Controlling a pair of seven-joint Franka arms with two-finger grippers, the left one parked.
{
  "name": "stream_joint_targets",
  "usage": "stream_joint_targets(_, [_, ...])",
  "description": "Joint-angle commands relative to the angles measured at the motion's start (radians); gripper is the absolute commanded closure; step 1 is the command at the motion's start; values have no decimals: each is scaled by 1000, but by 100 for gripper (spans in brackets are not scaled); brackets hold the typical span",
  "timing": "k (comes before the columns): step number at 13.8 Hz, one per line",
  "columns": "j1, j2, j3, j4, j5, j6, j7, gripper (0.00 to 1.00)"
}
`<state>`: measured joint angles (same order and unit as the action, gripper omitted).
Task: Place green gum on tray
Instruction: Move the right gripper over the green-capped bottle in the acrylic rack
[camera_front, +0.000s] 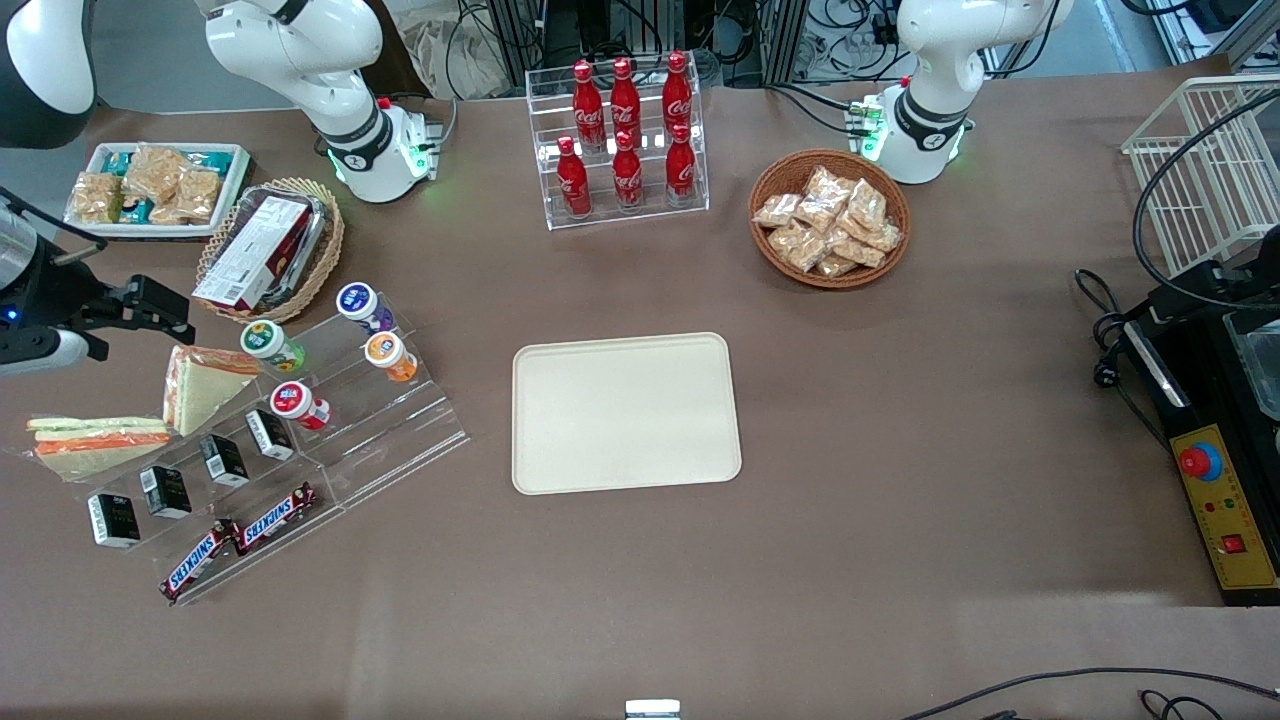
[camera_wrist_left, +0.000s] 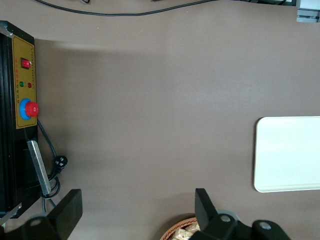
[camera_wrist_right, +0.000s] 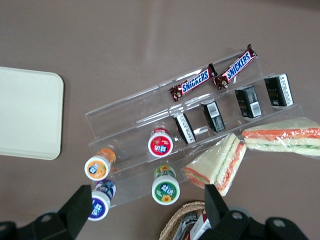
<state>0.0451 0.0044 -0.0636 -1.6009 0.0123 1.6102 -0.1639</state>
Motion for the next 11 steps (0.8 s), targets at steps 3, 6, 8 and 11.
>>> stream_joint_targets(3, [2,-139,-8,-195,-3,29,-23,0])
stream_joint_targets(6, [2,-268,-24,-437,-5,204,-87,0])
stream_joint_targets(8, [-2,-297,-35,-536,-5,278,-95,0])
stream_joint_targets(11, [-2,-297,-48,-634,-5,373,-95,0])
